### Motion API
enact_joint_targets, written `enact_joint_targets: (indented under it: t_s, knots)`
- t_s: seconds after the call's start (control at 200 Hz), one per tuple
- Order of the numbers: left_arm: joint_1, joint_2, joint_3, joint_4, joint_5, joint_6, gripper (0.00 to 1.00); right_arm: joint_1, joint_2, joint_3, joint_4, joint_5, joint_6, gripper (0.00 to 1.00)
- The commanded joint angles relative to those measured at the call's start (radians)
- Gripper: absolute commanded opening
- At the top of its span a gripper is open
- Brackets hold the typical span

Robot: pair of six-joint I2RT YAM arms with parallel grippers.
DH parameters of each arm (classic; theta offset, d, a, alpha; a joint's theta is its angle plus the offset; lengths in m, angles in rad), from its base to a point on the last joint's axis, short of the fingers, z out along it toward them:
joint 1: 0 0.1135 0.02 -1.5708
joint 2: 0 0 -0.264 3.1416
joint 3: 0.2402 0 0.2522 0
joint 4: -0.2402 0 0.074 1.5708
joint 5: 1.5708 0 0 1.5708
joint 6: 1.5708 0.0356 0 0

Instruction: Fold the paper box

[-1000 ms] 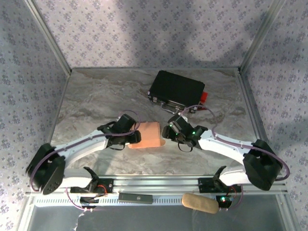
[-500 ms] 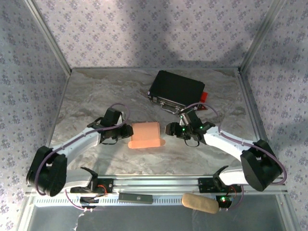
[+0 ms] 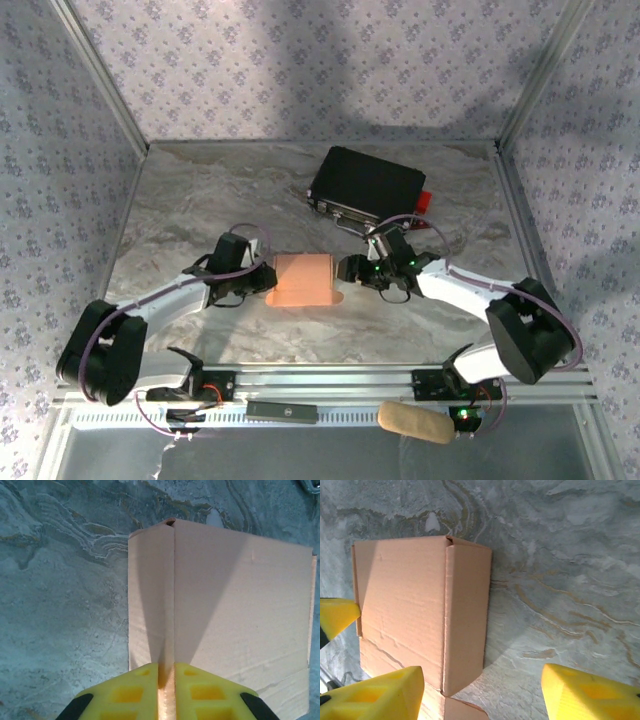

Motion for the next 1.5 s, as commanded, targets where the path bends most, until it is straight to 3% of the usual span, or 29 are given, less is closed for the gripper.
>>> enact_joint_targets:
  t_s: [0.0, 0.385, 0.67, 0.984, 1.159, 1.304, 1.494]
  knots:
    - [0.022, 0.003, -0.045, -0.005, -0.013, 0.0, 0.08, -0.009, 0.036, 0.003, 0.071, -0.083, -0.03, 0.67]
    - [0.026, -0.008, -0.105, 0.034, -0.021, -0.032, 0.05, 0.004, 0.18, 0.024, 0.303, -0.256, 0.052, 0.75]
    - [0.027, -0.017, -0.124, 0.017, -0.062, -0.047, 0.04, 0.023, 0.262, 0.007, 0.45, -0.28, 0.152, 0.75]
    - [0.027, -0.076, -0.139, 0.03, -0.056, -0.068, 0.04, 0.057, 0.355, 0.044, 0.627, -0.313, 0.287, 0.66]
    - [0.03, -0.156, -0.112, -0.031, -0.062, -0.044, 0.22, 0.049, 0.362, 0.039, 0.659, -0.301, 0.365, 0.54]
    - [0.03, -0.307, -0.102, -0.083, -0.084, 0.029, 0.58, 0.029, 0.336, 0.031, 0.658, -0.299, 0.454, 0.46]
    - [0.012, -0.482, -0.168, -0.007, -0.121, 0.182, 0.69, -0.014, 0.287, 0.087, 0.444, -0.377, 0.532, 0.46]
